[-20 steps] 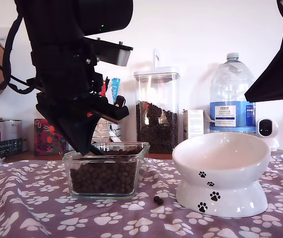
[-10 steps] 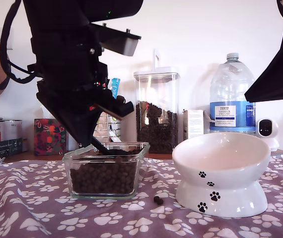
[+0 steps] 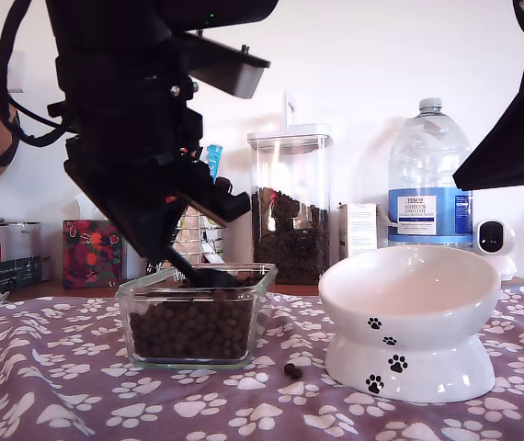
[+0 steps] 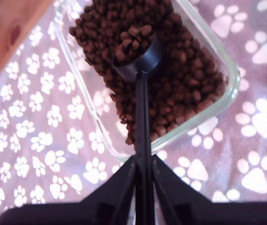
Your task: Measure one spoon of cat food and pour it into the food bowl
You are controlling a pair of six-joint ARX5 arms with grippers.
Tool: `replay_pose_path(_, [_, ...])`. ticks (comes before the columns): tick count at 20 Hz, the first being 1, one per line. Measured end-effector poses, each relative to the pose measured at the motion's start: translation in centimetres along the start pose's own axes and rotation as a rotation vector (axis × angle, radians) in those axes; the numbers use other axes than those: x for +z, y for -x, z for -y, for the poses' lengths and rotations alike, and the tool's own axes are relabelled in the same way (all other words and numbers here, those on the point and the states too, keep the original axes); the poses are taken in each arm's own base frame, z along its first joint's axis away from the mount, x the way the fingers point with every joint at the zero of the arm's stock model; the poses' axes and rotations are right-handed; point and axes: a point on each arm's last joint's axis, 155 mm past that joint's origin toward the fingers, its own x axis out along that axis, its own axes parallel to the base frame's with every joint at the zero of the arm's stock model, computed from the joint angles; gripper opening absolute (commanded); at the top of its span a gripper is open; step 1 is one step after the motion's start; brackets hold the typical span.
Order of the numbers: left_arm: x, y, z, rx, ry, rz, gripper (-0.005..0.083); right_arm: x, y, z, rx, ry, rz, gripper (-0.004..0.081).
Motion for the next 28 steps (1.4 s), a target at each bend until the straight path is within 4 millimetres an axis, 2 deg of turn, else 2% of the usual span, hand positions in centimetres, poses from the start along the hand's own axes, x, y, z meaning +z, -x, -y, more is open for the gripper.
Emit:
replay_pose_path(5, [0.3,0.7,0.9,-0.002,-0.005,0.05,-0.0021,0.0,0.0,0.0,0.0,0.0,0.0,0.0005])
replay_pose_path(8, [0.3,1.3,0.5,-0.009,0.018,0.081,-0.0021,0.0,0.0,0.0,0.0,0.0,0.0,0.0005])
replay_pose_path(13, [3.1,4.1,-0.9,-0.053,0.142,0.236,-0.0021,0.0,0.0,0.0,-0.002,0.0,0.0,0.0005])
replay_pose_path(15, [2.6,4.3,-1.1,-0.059,0.157,0.257,-0.0021,0.0,0.0,0.0,-0.001,0.0,0.0,0.0005])
replay_pose_path(19, [0.1,3.0,-0.8,-0.054,0.11,0.245,-0.0021,0.0,0.0,0.0,-0.002,0.0,0.0,0.0005])
replay_pose_path(21, [-0.5,3.0,-0.3,-0.082,0.08,0.278,-0.0021,0.0,0.0,0.0,-0.001,0.0,0.0,0.0005])
replay_pose_path(24, [-0.2,4.0,-0.3,-0.119,0.057,0.361,-0.0021,-0.1,0.0,-0.1,0.003,0.0,-0.002,0.0005])
replay_pose_path(28, [0.0,5.0,0.5,-0.207,-0.041,0.435,-0.0021,-0.5,0.1,-1.4,0.079,-0.003,-0.025,0.0])
